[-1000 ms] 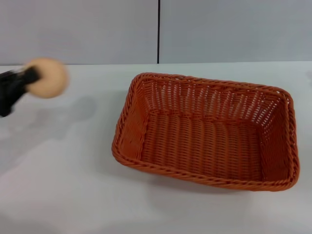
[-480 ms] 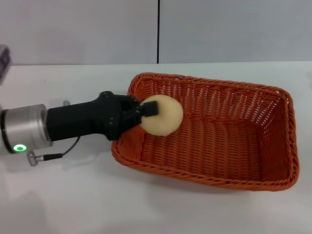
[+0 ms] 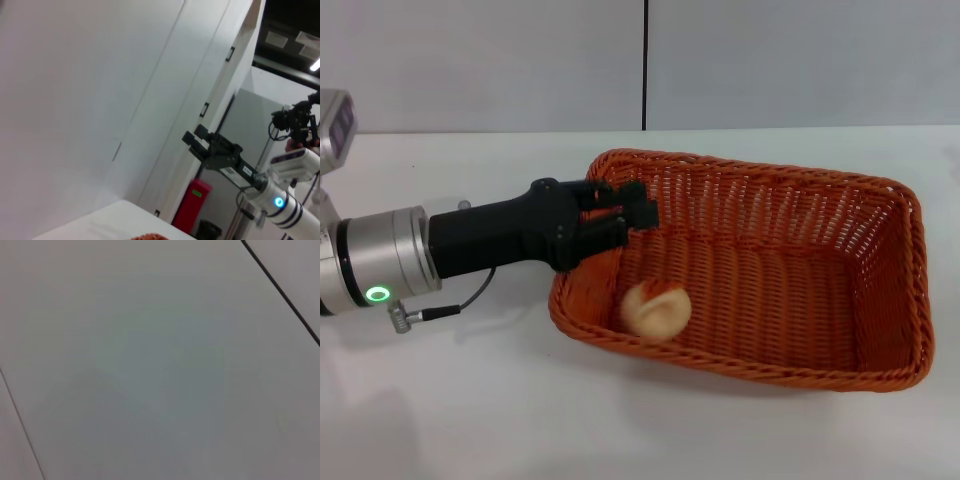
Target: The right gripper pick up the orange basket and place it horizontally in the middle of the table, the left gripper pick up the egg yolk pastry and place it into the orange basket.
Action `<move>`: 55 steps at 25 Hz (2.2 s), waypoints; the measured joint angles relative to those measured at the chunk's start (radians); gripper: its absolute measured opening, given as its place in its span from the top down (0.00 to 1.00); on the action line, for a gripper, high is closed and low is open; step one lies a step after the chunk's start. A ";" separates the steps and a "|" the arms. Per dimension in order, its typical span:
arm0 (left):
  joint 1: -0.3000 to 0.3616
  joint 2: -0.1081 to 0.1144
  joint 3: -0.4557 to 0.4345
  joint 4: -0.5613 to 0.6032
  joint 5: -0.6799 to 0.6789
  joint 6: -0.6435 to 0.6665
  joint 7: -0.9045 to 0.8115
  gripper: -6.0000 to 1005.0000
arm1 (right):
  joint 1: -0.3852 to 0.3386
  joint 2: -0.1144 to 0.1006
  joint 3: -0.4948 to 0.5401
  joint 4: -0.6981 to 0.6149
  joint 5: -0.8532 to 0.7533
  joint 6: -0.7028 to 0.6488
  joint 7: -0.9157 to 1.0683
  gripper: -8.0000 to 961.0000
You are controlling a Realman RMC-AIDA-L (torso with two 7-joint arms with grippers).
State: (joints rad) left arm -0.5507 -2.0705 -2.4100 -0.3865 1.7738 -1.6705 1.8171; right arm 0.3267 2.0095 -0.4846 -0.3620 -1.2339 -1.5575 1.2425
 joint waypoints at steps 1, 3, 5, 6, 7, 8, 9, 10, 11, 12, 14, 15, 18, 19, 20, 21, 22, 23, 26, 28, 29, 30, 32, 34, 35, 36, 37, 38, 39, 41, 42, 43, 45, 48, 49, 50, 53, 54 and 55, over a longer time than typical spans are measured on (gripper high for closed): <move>0.002 0.001 -0.002 0.000 -0.008 0.000 0.000 0.76 | 0.001 0.000 0.000 0.000 0.000 0.000 0.000 0.50; 0.006 0.002 -0.005 0.000 -0.026 0.000 0.001 0.68 | 0.002 0.000 0.000 0.000 0.000 0.001 0.000 0.50; 0.014 0.004 -0.007 0.000 -0.053 0.000 0.006 0.60 | 0.002 0.000 0.000 0.000 0.001 0.001 0.000 0.50; 0.020 0.005 -0.008 0.000 -0.072 0.000 0.013 0.56 | 0.002 0.000 0.000 0.000 0.003 0.001 0.000 0.50; 0.033 0.005 -0.008 0.000 -0.112 0.000 0.034 0.53 | 0.002 0.000 0.000 0.000 0.004 0.001 0.000 0.50; 0.040 0.005 -0.008 0.000 -0.131 0.000 0.046 0.50 | 0.002 0.000 0.001 0.000 0.005 0.001 0.000 0.50; 0.040 0.005 -0.008 0.000 -0.131 0.000 0.046 0.46 | 0.002 0.000 0.002 0.000 0.006 0.001 0.000 0.50; 0.056 0.006 -0.008 0.000 -0.174 0.001 0.070 0.43 | 0.002 0.000 0.004 0.000 0.006 0.001 0.000 0.50; 0.056 0.006 -0.008 0.000 -0.174 0.001 0.070 0.40 | 0.001 0.000 0.008 0.000 0.007 0.000 0.000 0.50; 0.056 0.006 -0.008 0.000 -0.174 0.001 0.070 0.36 | 0.000 0.000 0.012 0.000 0.007 0.000 0.000 0.50; 0.080 0.005 -0.008 0.003 -0.237 0.001 0.113 0.30 | -0.005 0.001 0.031 0.000 0.009 -0.001 0.000 0.50; 0.149 0.003 -0.010 0.054 -0.448 0.005 0.269 0.27 | -0.007 0.002 0.040 0.000 0.010 -0.001 0.000 0.50; 0.169 0.003 -0.010 0.087 -0.533 0.006 0.337 0.19 | -0.015 0.005 0.071 0.000 0.010 0.000 -0.003 0.50; 0.194 0.001 -0.011 0.150 -0.676 0.008 0.458 0.16 | -0.018 0.006 0.080 0.000 0.010 0.000 -0.007 0.50; 0.194 0.001 -0.011 0.150 -0.676 0.008 0.458 0.16 | -0.021 0.008 0.088 0.000 0.011 0.001 -0.010 0.50; 0.202 0.000 -0.011 0.196 -0.765 0.009 0.538 0.16 | -0.023 0.010 0.101 0.000 0.011 0.001 -0.016 0.50; 0.210 0.000 -0.011 0.256 -0.871 0.010 0.629 0.15 | -0.025 0.014 0.115 0.000 0.011 0.001 -0.023 0.50; 0.211 0.000 -0.011 0.267 -0.898 0.012 0.644 0.15 | -0.028 0.018 0.129 0.000 0.011 0.001 -0.031 0.50; 0.217 0.000 -0.011 0.295 -0.982 0.031 0.666 0.15 | -0.033 0.027 0.156 0.000 0.011 0.001 -0.052 0.50; 0.225 0.003 -0.011 0.297 -1.016 0.055 0.660 0.15 | -0.034 0.027 0.159 0.014 0.010 0.002 -0.071 0.50; 0.225 0.003 -0.011 0.297 -1.016 0.055 0.660 0.15 | -0.034 0.027 0.159 0.014 0.010 0.002 -0.071 0.50; 0.229 0.004 -0.011 0.294 -1.026 0.065 0.653 0.15 | -0.035 0.027 0.159 0.021 0.010 0.004 -0.079 0.50; 0.230 0.004 -0.013 0.291 -1.034 0.073 0.646 0.15 | -0.035 0.027 0.159 0.022 0.011 0.006 -0.079 0.50; 0.230 0.005 -0.021 0.289 -1.045 0.083 0.637 0.15 | -0.035 0.028 0.159 0.022 0.012 0.012 -0.080 0.50; 0.231 0.005 -0.027 0.289 -1.049 0.087 0.634 0.15 | -0.035 0.028 0.161 0.023 0.012 0.020 -0.091 0.50; 0.231 0.005 -0.035 0.289 -1.052 0.090 0.634 0.15 | -0.035 0.028 0.161 0.023 0.012 0.020 -0.091 0.50; 0.231 0.005 -0.039 0.290 -1.053 0.091 0.634 0.15 | -0.035 0.028 0.165 0.023 0.012 0.023 -0.102 0.50; 0.231 0.005 -0.043 0.291 -1.053 0.093 0.634 0.15 | -0.036 0.028 0.170 0.024 0.012 0.025 -0.119 0.50; 0.231 0.006 -0.045 0.291 -1.053 0.095 0.633 0.15 | -0.036 0.030 0.178 0.024 0.012 0.025 -0.140 0.50; 0.230 0.006 -0.049 0.292 -1.055 0.101 0.629 0.15 | -0.039 0.037 0.204 0.026 0.012 0.025 -0.184 0.50; 0.230 0.006 -0.052 0.293 -1.057 0.104 0.626 0.15 | -0.040 0.043 0.223 0.026 0.013 0.025 -0.214 0.50; 0.230 0.006 -0.055 0.294 -1.058 0.105 0.623 0.15 | -0.041 0.049 0.246 0.027 0.013 0.025 -0.245 0.50; 0.230 0.006 -0.059 0.294 -1.060 0.106 0.622 0.15 | -0.044 0.063 0.317 0.043 0.013 0.024 -0.331 0.50; 0.232 0.005 -0.059 0.294 -1.062 0.106 0.622 0.16 | -0.043 0.064 0.381 0.082 0.013 0.020 -0.399 0.50; 0.233 0.005 -0.060 0.294 -1.062 0.106 0.622 0.16 | -0.042 0.064 0.407 0.098 0.013 0.018 -0.429 0.50; 0.233 0.005 -0.060 0.294 -1.062 0.106 0.622 0.16 | -0.038 0.063 0.458 0.125 0.013 0.018 -0.484 0.50; 0.237 0.003 -0.060 0.296 -1.062 0.108 0.622 0.16 | -0.033 0.063 0.493 0.146 0.013 0.018 -0.535 0.50; 0.237 0.003 -0.060 0.297 -1.062 0.109 0.622 0.16 | -0.031 0.064 0.503 0.153 0.013 0.018 -0.551 0.50; 0.237 0.003 -0.060 0.297 -1.062 0.114 0.622 0.16 | -0.027 0.064 0.520 0.165 0.013 0.018 -0.576 0.50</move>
State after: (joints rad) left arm -0.3135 -2.0676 -2.4697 -0.0896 0.7117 -1.5564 2.4389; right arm 0.3001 2.0738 0.0355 -0.1966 -1.2205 -1.5395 0.6665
